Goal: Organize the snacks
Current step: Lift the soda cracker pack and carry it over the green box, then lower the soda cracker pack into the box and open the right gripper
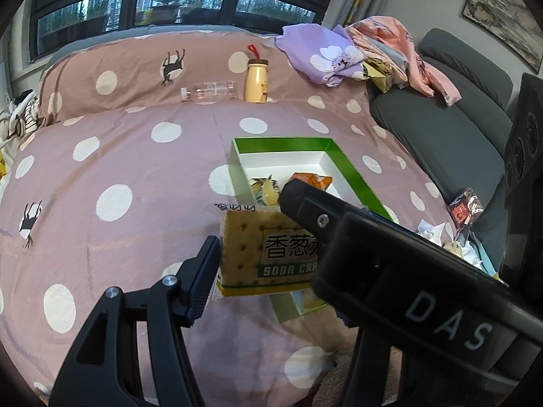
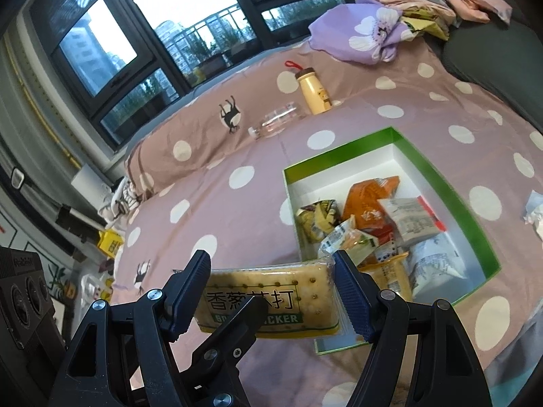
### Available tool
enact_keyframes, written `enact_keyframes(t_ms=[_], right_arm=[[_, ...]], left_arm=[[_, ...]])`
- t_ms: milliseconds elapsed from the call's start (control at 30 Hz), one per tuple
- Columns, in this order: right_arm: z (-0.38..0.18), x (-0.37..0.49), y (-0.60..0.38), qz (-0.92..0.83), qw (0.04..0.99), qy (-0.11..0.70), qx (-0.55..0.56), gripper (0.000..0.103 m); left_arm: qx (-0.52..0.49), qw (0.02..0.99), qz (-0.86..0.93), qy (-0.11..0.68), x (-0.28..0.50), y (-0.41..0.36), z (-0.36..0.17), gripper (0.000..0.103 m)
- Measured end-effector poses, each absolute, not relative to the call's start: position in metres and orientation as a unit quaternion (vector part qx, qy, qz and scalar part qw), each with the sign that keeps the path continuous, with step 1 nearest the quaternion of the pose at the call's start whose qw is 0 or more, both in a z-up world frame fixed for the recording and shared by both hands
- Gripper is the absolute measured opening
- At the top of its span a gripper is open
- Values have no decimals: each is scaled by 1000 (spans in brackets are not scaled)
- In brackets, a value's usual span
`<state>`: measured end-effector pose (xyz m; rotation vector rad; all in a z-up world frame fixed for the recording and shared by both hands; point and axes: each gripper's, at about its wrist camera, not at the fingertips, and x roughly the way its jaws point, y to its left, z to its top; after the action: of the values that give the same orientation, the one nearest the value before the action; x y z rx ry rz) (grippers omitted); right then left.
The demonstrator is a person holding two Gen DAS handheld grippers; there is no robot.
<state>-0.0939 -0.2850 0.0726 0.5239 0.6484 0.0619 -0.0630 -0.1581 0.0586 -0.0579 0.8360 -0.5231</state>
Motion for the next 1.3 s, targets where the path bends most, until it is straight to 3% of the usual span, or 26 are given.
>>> enact_keyframes(t_ms=[500, 1300], right_arm=[[69, -99, -334, -10, 909, 302, 287, 76], [25, -76, -389, -45, 877, 349, 329, 76]], left_arm=[[-5, 867, -290, 404, -57, -208, 58, 59], [14, 834, -309, 458, -30, -261, 20, 59]])
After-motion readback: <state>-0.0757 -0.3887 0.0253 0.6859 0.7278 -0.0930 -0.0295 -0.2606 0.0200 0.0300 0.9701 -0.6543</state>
